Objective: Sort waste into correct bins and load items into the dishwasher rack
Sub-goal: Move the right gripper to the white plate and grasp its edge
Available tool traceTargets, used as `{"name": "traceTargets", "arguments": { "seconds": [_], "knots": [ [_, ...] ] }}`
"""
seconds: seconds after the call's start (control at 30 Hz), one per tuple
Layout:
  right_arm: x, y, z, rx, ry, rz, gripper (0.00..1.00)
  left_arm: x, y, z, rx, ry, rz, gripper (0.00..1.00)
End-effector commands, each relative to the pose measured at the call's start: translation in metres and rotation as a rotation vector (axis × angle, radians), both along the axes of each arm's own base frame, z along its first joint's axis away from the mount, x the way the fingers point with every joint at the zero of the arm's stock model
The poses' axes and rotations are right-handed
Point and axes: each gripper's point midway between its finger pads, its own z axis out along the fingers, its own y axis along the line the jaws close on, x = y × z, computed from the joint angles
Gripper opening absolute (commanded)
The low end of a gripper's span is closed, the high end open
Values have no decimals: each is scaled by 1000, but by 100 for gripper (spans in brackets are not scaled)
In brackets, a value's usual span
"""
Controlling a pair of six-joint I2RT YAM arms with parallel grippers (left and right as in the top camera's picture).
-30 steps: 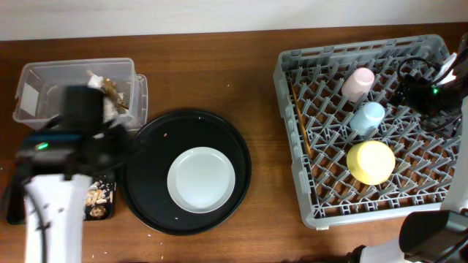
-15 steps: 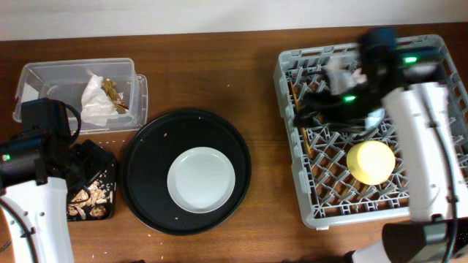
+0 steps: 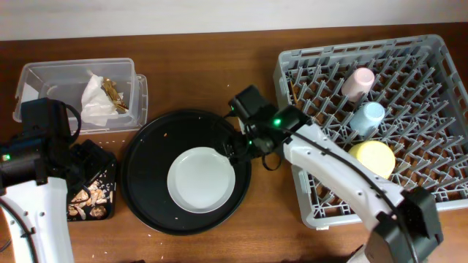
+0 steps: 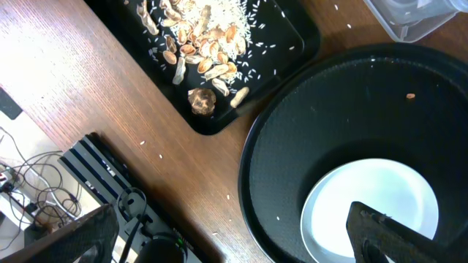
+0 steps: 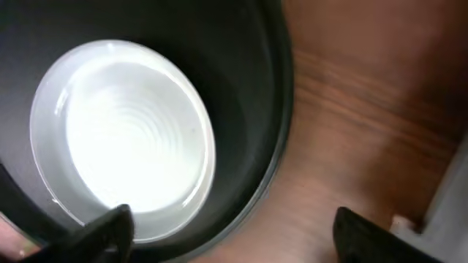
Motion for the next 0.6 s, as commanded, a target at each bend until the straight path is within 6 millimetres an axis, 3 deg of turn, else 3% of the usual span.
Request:
{"name": "traceTargets", "arguments": {
  "seconds": [0.0, 0.2, 0.37, 0.57],
  "knots": [
    [-17, 20, -30, 99, 97, 35, 76, 0, 3, 4, 10, -12, 10, 99],
    [-14, 22, -67, 89, 167, -73, 57, 0, 3, 4, 10, -13, 10, 99],
    [-20, 24, -106, 36, 235, -76, 54, 0, 3, 4, 10, -13, 10, 99],
    [-30, 35, -123, 20, 260, -43, 48, 0, 3, 4, 10, -13, 10, 99]
  ]
}}
